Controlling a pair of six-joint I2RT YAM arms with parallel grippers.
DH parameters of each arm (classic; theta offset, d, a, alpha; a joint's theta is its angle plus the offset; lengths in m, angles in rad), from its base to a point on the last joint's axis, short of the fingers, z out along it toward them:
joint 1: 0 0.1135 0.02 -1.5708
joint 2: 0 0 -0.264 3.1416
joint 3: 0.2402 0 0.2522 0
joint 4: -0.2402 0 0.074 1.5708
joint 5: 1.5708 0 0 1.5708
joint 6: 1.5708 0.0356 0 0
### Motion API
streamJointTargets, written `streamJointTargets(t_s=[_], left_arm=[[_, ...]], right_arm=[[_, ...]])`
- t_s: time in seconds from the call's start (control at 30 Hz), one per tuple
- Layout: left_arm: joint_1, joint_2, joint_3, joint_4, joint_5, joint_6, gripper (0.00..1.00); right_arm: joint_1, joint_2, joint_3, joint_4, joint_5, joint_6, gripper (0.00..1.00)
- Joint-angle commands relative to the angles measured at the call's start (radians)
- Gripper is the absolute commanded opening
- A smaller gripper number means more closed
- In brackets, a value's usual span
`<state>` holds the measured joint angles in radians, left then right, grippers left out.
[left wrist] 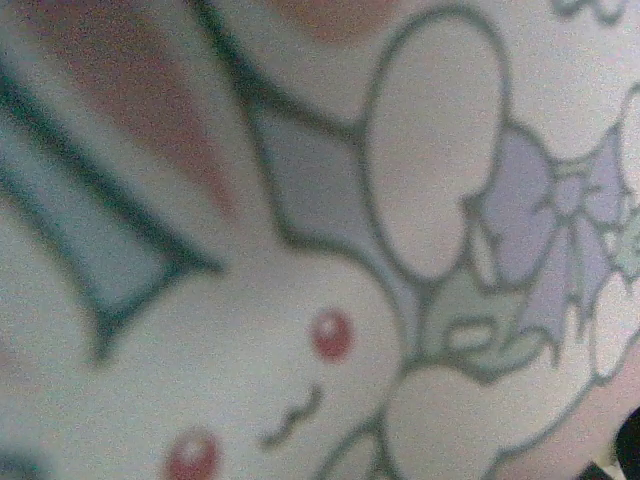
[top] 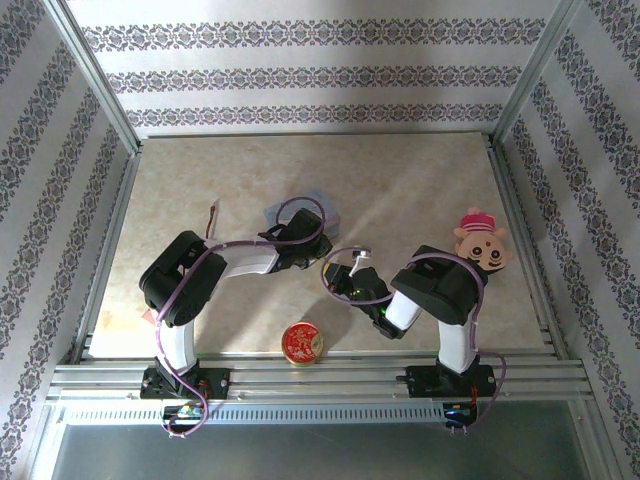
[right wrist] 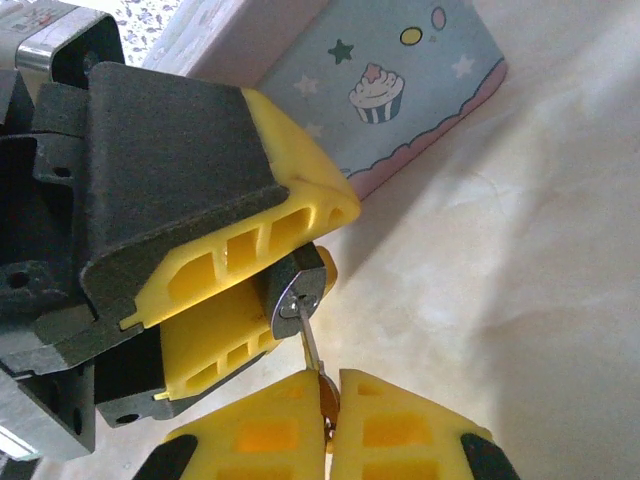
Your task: Unlock the padlock with the key
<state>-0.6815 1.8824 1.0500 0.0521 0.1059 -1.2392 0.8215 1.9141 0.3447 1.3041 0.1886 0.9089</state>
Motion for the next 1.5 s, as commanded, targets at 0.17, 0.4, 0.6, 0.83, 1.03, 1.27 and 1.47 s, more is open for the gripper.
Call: streamJointTargets(t_s=[0.17, 0.4, 0.6, 0.83, 1.03, 1.27, 1.47], left_arm=[[-0.035, 0.019, -0.001, -0.020, 0.099, -0.033, 0.01], [-0.037, 0.018, 0.002, -0.024, 0.113, -0.038, 0.01], [-0.042, 0.017, 0.005, -0.021, 0.121, -0.040, 0.01], [-0.043, 0.018, 0.002, -0.011, 0.135, -0.043, 0.00], [-0.045, 0.017, 0.002, -0.007, 0.141, -0.041, 0.00], [-0.056, 0.015, 0.009, 0.005, 0.165, -0.046, 0.00], [-0.065, 0.014, -0.002, 0.014, 0.188, -0.046, 0.00]], right_arm=[[0.001, -0.047, 0.021, -0.045, 0.077, -0.106, 0.00], [-0.031, -0.016, 0.054, 0.004, -0.007, -0.062, 0.00], [-0.041, 0.006, 0.081, 0.017, -0.059, -0.025, 0.00], [-0.061, 0.025, 0.085, 0.027, -0.080, 0.002, 0.00], [-0.080, 0.022, 0.085, 0.026, -0.108, -0.004, 0.00], [-0.093, 0.038, 0.124, 0.025, -0.176, -0.107, 0.00], [-0.113, 0.053, 0.143, 0.035, -0.196, -0.128, 0.00]])
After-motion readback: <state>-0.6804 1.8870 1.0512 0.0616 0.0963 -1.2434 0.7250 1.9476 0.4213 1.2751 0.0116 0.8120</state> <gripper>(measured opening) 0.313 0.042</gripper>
